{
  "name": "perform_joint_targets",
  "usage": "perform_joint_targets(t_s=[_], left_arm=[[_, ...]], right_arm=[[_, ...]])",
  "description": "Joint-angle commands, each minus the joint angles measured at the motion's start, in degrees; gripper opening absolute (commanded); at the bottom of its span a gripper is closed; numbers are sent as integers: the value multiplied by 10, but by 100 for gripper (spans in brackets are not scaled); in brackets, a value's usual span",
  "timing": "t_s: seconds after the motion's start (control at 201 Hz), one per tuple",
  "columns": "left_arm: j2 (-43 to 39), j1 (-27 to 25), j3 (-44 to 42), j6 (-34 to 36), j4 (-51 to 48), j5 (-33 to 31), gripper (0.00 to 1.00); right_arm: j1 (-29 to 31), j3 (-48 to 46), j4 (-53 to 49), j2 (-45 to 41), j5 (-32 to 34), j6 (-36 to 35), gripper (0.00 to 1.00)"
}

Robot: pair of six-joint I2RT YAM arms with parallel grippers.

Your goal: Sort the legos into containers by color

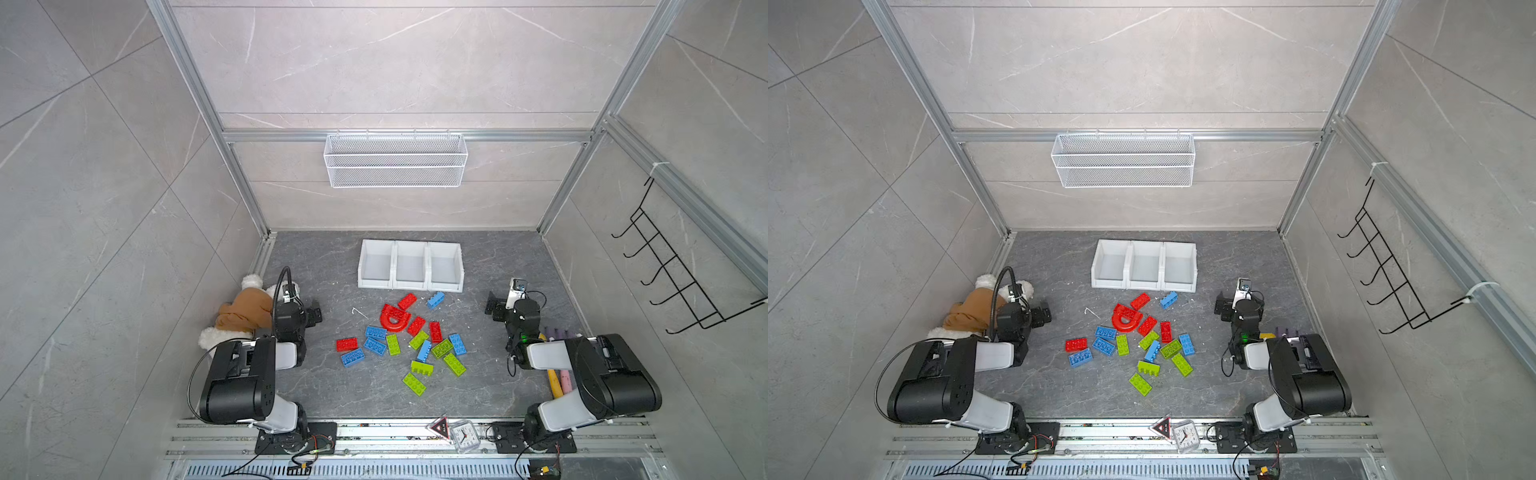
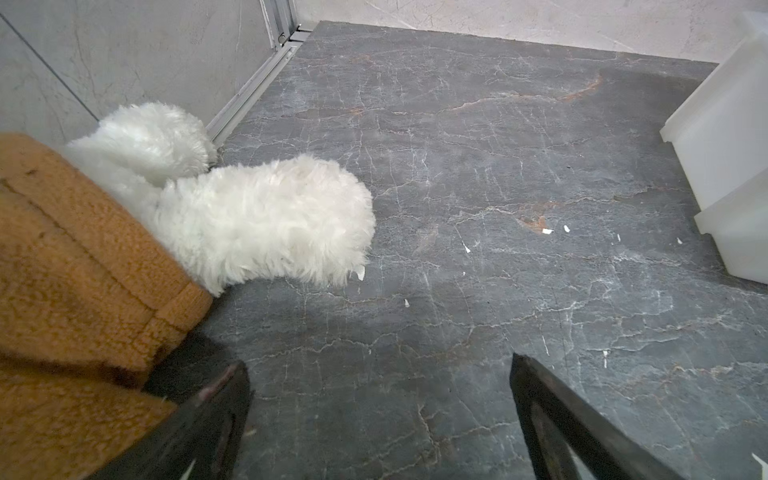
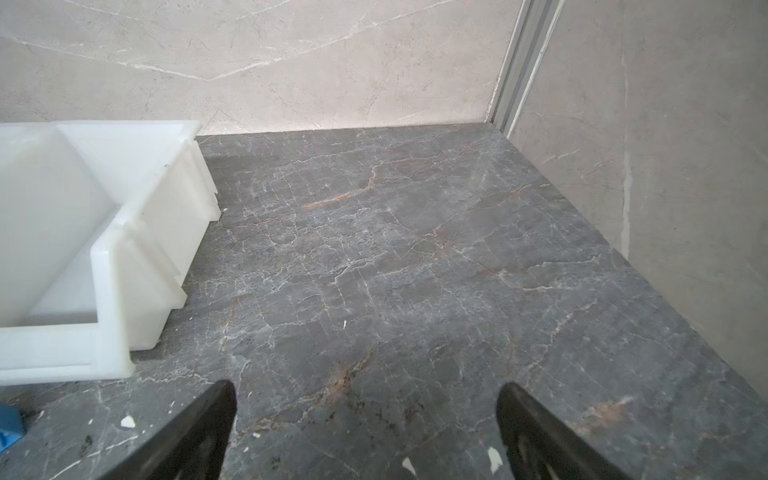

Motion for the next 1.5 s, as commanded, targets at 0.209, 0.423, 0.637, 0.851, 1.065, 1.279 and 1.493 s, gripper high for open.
perform_joint_targets(t_s=[0.209,0.423,0.637,0.851,1.065,1.279,1.493], left_arm=[[-2,1,13,8,26,10,100],[-2,1,13,9,26,10,100],[-2,0,13,9,26,10,100],[-1,1,13,9,26,9,100],[-1,0,14,8,26,9,100],[-4,1,12,8,31,8,100],[-121,-23,74,2,-165,-46,100]], right_arm=[[1,6,15,2,-4,1,100],[-1,9,10,2,-7,3,100],[-1,9,9,3,-7,3,100],[-1,9,7,2,-7,3,100],[-1,9,7,2,-8,3,100],[0,11,-1,-5,-5,0,99],[42,127,-302,-97,65,19,90]])
